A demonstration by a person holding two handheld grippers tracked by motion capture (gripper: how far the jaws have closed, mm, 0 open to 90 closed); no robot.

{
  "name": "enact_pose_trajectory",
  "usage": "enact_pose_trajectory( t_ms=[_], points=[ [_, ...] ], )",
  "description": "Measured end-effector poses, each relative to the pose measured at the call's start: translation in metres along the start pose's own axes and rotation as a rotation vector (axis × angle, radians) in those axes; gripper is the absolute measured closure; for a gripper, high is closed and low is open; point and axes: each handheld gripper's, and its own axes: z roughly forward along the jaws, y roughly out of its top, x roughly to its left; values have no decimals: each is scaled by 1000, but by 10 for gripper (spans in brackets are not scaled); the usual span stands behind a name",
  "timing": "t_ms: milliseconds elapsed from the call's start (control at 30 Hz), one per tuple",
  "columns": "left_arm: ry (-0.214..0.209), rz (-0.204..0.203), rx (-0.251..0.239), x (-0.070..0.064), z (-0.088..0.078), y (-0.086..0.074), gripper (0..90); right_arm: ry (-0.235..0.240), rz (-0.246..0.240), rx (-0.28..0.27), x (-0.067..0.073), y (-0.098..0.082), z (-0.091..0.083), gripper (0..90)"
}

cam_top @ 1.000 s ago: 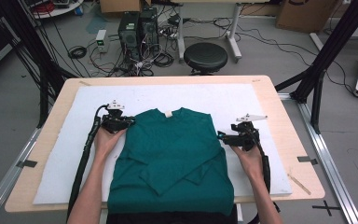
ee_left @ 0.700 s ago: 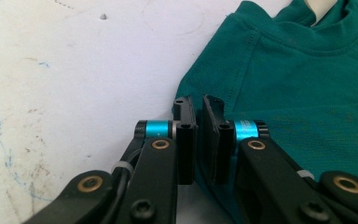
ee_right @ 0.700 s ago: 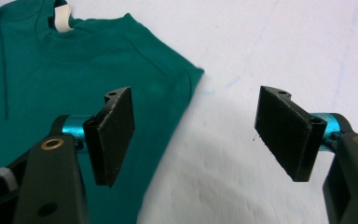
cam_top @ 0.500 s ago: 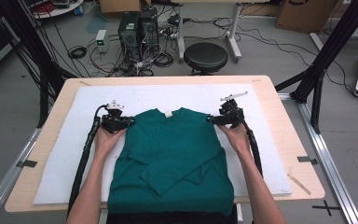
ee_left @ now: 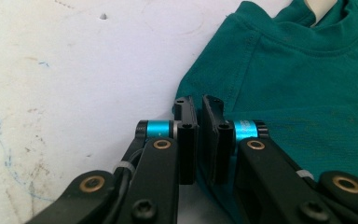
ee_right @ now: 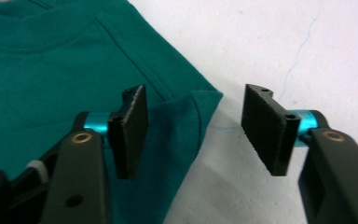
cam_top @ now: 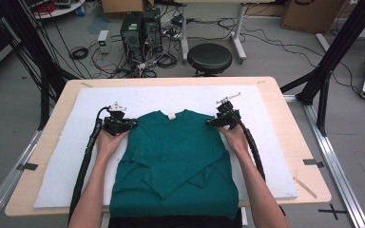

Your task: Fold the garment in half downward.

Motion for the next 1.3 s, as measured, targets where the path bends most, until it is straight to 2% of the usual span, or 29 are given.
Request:
enact_pose_trajectory(
  t_ms=[67,167,233,333,600,733,767,833,900,1033,1167,1300],
  points=[
    [0,0,0,0,0,0,844,-5,-5,2,0,0,1,442],
    [-2,-1,-1,0,0,0,844,-8,2,6,2,0,0,513],
    [-1,-1,0,0,0,0,844,9,-4,9,3,0,-1,562],
    [0,3,0,0,0,0,844,-10,-33,14,6,1,0,607],
    [-1,-3,-1,0,0,0,844,26,-46,-9,8,0,2,809],
    [1,3,1,0,0,0,843,30,-41,-19,8,0,1,846],
    [3,4,0,0,0,1,843,19,-42,-25,8,1,0,848],
    [3,-15,-4,-1,-1,1,846,10,-45,-28,8,2,-2,850],
    [3,-21,-22,-3,-6,5,847,4,-36,-37,9,3,-6,852],
    [-3,-48,-100,-5,-21,15,849,11,-16,-92,6,7,-19,854],
    [-5,-52,-113,-2,-30,24,851,12,-2,-122,4,16,-31,854],
    [16,-38,-120,-1,-33,36,851,4,0,-141,3,23,-39,854]
  ],
)
